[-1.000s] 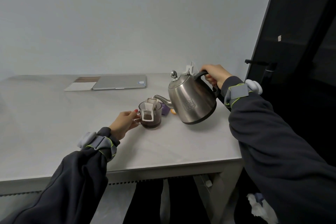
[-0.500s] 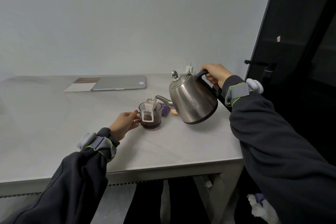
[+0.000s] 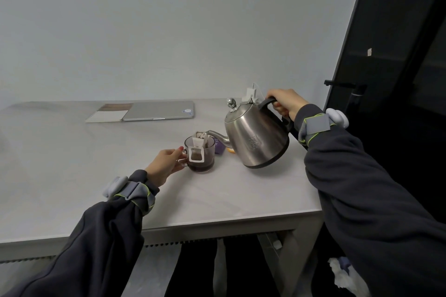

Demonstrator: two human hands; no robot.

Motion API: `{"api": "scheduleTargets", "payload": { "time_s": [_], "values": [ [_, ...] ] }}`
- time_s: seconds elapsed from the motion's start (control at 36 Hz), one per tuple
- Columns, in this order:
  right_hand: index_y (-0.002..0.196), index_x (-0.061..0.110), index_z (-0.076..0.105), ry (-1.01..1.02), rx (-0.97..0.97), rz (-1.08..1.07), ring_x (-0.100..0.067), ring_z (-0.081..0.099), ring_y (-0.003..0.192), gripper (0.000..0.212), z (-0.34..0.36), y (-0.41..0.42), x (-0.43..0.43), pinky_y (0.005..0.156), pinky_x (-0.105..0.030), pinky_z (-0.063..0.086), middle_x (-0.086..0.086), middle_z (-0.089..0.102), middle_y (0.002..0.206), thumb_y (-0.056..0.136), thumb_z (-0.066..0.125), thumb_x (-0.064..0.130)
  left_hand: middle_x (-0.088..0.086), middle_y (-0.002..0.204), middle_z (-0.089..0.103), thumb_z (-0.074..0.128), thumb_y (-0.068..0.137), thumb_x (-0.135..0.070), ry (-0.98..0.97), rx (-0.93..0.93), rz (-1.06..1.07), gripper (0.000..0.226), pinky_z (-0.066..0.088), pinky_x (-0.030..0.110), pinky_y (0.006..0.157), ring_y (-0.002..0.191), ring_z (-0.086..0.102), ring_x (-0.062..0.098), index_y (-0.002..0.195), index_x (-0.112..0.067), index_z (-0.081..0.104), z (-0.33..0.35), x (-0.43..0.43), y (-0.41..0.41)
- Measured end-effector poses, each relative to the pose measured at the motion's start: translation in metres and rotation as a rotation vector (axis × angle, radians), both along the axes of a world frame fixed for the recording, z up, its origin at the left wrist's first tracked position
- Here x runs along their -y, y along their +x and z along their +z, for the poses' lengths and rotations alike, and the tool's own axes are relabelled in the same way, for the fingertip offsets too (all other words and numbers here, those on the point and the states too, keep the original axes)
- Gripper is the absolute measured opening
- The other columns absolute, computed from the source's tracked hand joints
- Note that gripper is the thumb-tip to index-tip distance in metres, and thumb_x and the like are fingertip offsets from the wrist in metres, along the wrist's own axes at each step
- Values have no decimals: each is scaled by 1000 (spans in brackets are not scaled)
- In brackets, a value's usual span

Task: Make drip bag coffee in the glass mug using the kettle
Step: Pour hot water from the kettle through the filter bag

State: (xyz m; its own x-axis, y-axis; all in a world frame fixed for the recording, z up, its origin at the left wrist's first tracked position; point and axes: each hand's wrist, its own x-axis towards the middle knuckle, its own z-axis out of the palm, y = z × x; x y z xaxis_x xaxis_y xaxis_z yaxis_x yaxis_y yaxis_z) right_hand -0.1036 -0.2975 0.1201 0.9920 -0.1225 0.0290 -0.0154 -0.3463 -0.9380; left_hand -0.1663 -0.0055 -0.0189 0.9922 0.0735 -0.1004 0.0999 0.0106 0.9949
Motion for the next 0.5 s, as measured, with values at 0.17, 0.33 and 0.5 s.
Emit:
{"api": "scheduleTargets", "payload": {
  "time_s": [0.17,0.33,0.5],
  "values": [
    [55,18,38,11,2,12,-8,14,34,26,1,4,1,36,-16,9,9,23,34,79,48,15,4,85,62,38,101,-21,-3,6,2,29,52,13,62,52,62,0,86,-9,60,0,0,0],
    [58,21,34,43,3,26,-7,13,32,26,6,5,1,36,-14,8,10,23,33,80,48,18,5,86,60,39,101,-21,-4,6,3,28,53,13,62,69,58,12,86,-8,59,1,1,-1],
    [57,20,35,66,-10,28,-7,14,30,28,5,1,1,35,-14,8,10,23,33,82,48,19,5,87,60,39,101,-21,2,1,0,28,51,16,68,71,57,14,87,-9,59,-1,0,-1]
  ]
}}
